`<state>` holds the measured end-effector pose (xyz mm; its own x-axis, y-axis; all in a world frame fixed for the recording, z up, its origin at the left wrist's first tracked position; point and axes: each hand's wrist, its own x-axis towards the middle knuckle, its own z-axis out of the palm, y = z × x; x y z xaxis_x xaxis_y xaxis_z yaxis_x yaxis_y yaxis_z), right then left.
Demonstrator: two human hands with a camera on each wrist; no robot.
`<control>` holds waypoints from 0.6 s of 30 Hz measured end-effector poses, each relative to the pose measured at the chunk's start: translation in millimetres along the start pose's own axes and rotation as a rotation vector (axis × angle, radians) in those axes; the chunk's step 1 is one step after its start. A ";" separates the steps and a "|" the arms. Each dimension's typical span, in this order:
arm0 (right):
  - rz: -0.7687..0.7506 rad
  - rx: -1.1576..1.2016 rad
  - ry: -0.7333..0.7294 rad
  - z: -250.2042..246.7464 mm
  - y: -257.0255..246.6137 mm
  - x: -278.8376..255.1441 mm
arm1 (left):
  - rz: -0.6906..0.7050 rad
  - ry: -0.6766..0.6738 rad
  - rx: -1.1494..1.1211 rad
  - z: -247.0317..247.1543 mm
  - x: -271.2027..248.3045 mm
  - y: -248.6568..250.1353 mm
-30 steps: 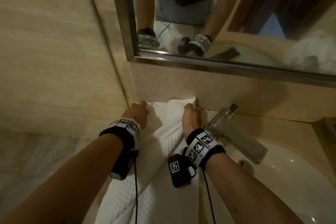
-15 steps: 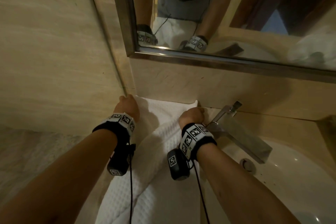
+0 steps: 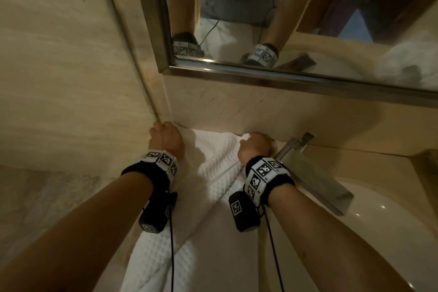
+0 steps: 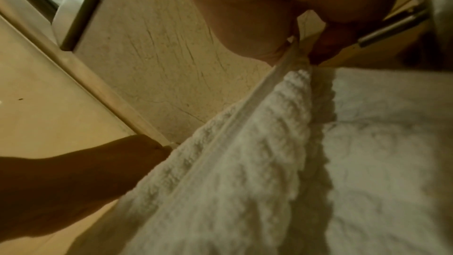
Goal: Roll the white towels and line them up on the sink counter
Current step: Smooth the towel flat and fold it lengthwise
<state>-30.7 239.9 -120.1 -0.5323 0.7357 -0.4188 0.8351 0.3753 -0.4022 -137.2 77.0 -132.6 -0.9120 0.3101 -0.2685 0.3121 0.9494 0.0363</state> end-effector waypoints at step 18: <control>0.022 -0.146 -0.061 -2.9 -11.4 -9.7 | -0.232 -0.100 -0.396 -5.5 -8.3 2.5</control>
<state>-34.7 230.1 -109.1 -0.5173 0.7110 -0.4763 0.8556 0.4408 -0.2714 -130.3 77.1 -125.0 -0.9096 0.0996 -0.4033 -0.0402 0.9452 0.3241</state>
